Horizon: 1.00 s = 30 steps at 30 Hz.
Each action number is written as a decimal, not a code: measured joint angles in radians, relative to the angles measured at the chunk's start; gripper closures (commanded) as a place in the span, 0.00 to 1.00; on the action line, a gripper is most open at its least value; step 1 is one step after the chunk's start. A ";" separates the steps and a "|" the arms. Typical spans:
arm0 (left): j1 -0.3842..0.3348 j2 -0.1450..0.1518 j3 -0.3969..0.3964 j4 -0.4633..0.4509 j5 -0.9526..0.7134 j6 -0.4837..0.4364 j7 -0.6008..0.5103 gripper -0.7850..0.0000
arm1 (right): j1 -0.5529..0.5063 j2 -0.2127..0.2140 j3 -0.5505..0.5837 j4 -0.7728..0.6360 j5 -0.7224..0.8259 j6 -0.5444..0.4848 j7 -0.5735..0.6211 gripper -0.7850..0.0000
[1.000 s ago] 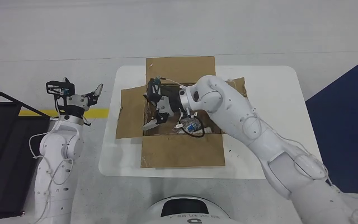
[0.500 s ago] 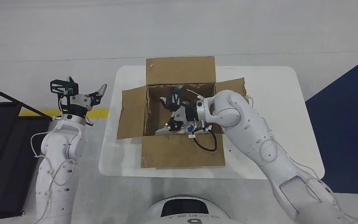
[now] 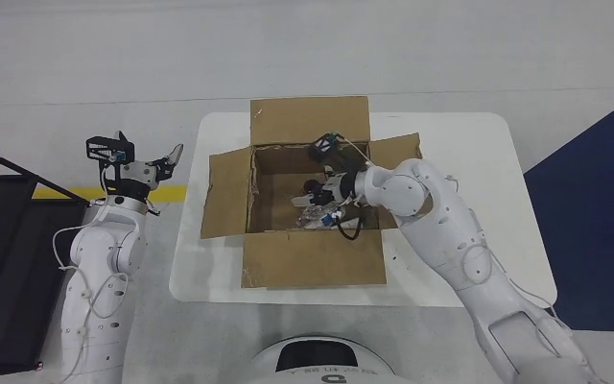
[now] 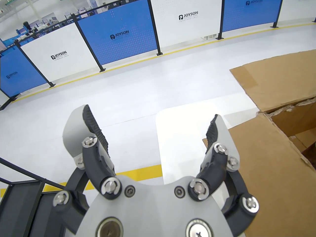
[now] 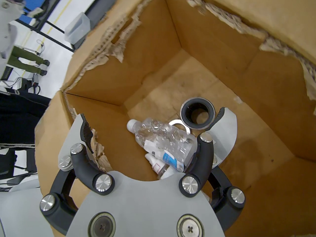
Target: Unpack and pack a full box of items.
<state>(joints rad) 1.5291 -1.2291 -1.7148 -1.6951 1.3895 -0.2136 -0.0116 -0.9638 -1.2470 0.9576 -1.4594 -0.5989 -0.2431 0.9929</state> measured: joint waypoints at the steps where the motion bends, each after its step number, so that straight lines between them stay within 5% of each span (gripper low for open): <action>1: 0.000 0.000 0.000 0.000 0.000 0.000 0.000 0.00 | 0.012 -0.003 -0.011 0.010 -0.003 0.030 0.016 0.00; 17: 0.000 0.000 0.000 0.000 0.000 0.000 0.000 0.00 | 0.220 -0.092 -0.226 0.275 -0.042 0.278 0.085 0.00; 25: 0.000 0.000 0.000 0.000 0.000 0.000 0.000 0.00 | 0.284 -0.146 -0.319 0.378 -0.044 0.289 0.069 0.00; 30: 0.000 0.000 0.000 0.000 0.000 0.000 0.000 0.00 | 0.318 -0.176 -0.355 0.444 -0.043 0.285 0.053 0.16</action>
<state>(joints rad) 1.5291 -1.2291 -1.7148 -1.6951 1.3895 -0.2136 -0.0116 -0.6460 -1.4233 0.6021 -1.0157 -0.6417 0.0419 1.0455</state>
